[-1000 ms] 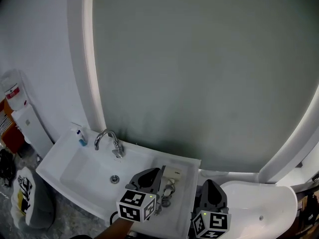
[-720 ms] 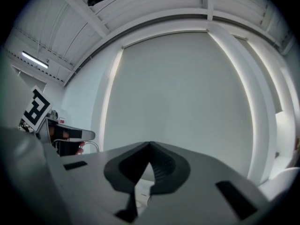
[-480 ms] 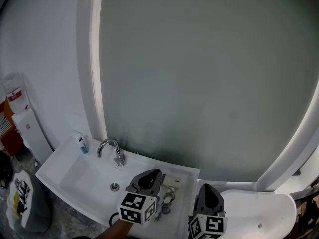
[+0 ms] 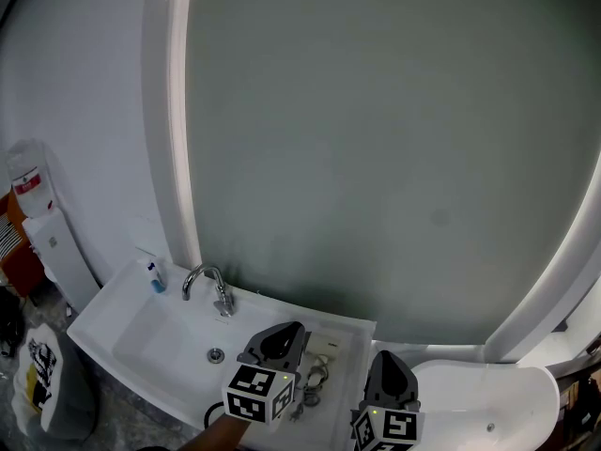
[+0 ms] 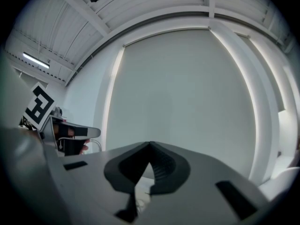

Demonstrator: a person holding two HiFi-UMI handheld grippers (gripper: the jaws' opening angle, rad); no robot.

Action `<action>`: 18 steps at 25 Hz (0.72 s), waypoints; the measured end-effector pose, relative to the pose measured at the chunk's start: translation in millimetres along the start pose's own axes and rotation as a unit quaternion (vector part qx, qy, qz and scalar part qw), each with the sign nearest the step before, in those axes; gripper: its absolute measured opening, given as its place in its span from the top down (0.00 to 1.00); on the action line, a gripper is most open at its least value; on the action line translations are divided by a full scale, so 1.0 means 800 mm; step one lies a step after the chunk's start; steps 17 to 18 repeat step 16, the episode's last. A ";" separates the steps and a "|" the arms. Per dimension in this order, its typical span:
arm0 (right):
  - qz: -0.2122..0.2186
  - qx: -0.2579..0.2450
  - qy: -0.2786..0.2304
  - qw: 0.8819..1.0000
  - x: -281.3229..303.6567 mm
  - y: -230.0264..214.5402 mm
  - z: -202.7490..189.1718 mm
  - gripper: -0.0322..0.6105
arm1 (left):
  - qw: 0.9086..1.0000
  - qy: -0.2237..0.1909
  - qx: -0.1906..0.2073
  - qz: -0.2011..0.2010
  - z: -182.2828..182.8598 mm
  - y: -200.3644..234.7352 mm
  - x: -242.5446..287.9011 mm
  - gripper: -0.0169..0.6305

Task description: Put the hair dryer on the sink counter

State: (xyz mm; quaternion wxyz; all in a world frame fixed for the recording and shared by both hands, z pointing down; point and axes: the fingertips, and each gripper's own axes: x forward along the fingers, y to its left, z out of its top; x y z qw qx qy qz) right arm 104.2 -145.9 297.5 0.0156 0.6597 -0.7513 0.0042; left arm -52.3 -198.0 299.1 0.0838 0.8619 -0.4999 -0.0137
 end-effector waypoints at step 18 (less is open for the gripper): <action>0.000 -0.009 0.005 1.000 0.002 -0.001 -0.008 0.92 | 1.000 0.010 -0.003 0.004 -0.004 0.010 0.002 0.96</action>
